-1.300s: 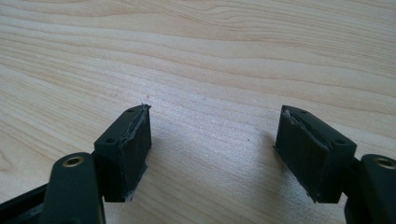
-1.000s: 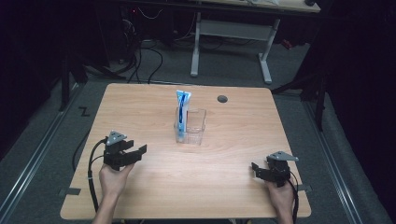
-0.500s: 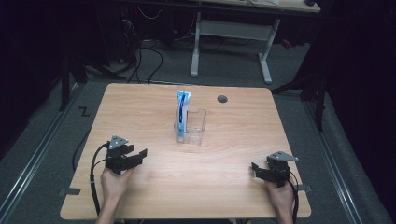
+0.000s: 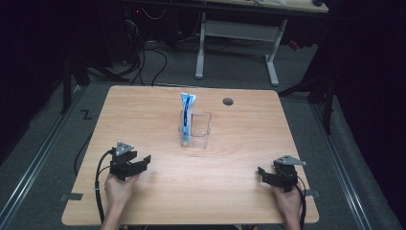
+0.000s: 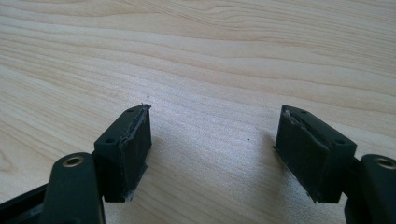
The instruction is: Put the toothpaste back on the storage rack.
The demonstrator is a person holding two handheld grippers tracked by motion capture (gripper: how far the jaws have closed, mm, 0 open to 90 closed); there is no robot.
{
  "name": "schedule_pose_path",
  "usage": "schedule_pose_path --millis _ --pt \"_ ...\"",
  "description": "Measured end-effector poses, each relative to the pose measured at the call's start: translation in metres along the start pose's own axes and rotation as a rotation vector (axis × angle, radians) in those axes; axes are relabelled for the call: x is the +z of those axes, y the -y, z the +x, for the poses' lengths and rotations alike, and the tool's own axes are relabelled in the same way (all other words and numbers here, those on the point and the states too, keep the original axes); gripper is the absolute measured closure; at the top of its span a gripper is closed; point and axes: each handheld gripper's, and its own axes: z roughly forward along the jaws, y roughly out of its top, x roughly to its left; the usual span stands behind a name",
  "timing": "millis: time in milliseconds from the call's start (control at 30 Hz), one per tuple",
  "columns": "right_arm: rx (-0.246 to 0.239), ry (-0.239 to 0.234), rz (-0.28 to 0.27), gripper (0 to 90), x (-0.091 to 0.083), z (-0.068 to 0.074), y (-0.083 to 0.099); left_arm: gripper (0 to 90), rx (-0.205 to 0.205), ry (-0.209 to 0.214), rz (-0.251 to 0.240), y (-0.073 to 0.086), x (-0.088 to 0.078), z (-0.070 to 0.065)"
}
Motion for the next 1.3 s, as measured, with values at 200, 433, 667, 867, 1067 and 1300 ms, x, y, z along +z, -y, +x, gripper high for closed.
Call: schedule_pose_path --millis 200,433,667,867,1067,1300 --pt "0.0 0.0 0.0 26.5 0.0 0.0 0.0 39.2 0.005 -0.021 0.015 0.004 0.007 -0.001" --pt "0.0 0.0 0.0 26.5 0.0 0.0 0.0 39.1 0.036 -0.047 0.036 0.008 0.013 -0.004" --pt "0.0 0.0 0.0 26.5 0.0 0.0 0.0 39.0 0.049 -0.065 0.047 0.011 0.018 -0.005" --pt "-0.001 0.0 0.0 26.5 0.0 0.0 0.0 39.0 0.062 -0.073 0.066 0.014 0.023 -0.007" --pt "-0.001 0.0 0.0 26.4 0.0 0.0 0.0 38.9 0.067 -0.075 0.075 0.015 0.026 -0.007" --pt "0.0 0.0 0.0 26.4 0.0 0.0 0.0 38.8 0.069 -0.082 0.069 0.016 0.028 -0.008"
